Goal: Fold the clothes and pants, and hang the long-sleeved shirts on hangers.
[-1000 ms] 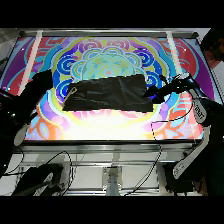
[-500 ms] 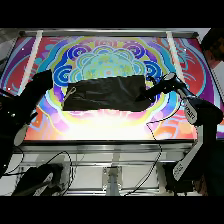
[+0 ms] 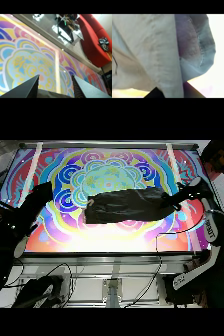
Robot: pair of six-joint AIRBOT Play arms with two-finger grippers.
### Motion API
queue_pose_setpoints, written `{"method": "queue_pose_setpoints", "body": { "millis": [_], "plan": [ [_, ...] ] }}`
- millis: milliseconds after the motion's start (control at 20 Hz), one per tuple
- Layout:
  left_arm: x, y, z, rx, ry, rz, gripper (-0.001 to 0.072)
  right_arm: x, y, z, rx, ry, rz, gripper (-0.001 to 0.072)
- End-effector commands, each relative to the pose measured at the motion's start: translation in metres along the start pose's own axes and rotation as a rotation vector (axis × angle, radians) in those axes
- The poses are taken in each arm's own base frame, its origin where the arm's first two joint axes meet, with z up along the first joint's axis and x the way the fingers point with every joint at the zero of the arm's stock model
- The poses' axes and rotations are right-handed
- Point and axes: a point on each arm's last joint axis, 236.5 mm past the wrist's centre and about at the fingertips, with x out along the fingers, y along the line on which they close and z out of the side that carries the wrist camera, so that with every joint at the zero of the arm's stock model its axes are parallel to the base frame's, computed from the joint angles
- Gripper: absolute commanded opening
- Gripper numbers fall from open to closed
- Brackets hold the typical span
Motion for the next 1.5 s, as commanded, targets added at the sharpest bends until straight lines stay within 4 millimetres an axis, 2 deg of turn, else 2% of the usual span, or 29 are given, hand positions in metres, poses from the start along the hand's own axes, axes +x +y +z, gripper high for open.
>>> {"method": "queue_pose_setpoints", "body": {
  "millis": [0, 100, 250, 450, 550, 700, 850, 1100, 1350, 1400, 1450],
  "plan": [
    [0.0, -0.001, 0.001, 0.001, -0.002, -0.001, 0.0475, -0.059, -0.106, 0.007, 0.186, -0.075, -0.176, 0.0005],
    [0.0, -0.001, 0.001, 0.001, -0.002, -0.001, 0.0475, -0.089, -0.166, -0.002, 0.287, -0.086, -0.254, 0.0006],
    [0.0, -0.001, 0.001, 0.001, -0.002, -0.001, 0.0475, -0.131, -0.246, -0.023, 0.446, -0.129, -0.326, 0.0006],
    [0.0, 0.0, 0.0, 0.001, 0.0, 0.0, 0.0475, -0.175, -0.331, -0.071, 0.623, -0.158, -0.373, 0.0005],
    [0.0, -0.001, 0.001, 0.001, -0.002, -0.003, 0.0475, -0.19, -0.363, -0.1, 0.719, -0.156, -0.397, 0.0005],
    [0.0, -0.001, 0.001, 0.001, -0.002, -0.003, 0.0475, -0.2, -0.389, -0.131, 0.817, -0.145, -0.393, 0.0005],
    [0.0, -0.001, 0.001, 0.001, -0.002, -0.003, 0.0475, -0.204, -0.4, -0.15, 0.835, -0.11, -0.416, 0.0004],
    [0.0, -0.001, 0.001, 0.001, -0.002, -0.003, 0.0475, -0.229, -0.424, -0.204, 0.913, 0.031, -0.646, 0.0005],
    [0.0, -0.001, 0.001, 0.001, -0.002, -0.003, 0.0475, -0.231, -0.42, -0.215, 0.955, 0.073, -0.656, 0.0007],
    [0.0, -0.001, 0.001, 0.001, -0.002, -0.003, 0.0474, -0.23, -0.419, -0.215, 0.957, 0.076, -0.655, 0.005],
    [0.0, -0.001, 0.001, 0.001, -0.002, -0.003, 0.0475, -0.231, -0.418, -0.216, 0.962, 0.081, -0.654, 0.0224]
  ]
}}
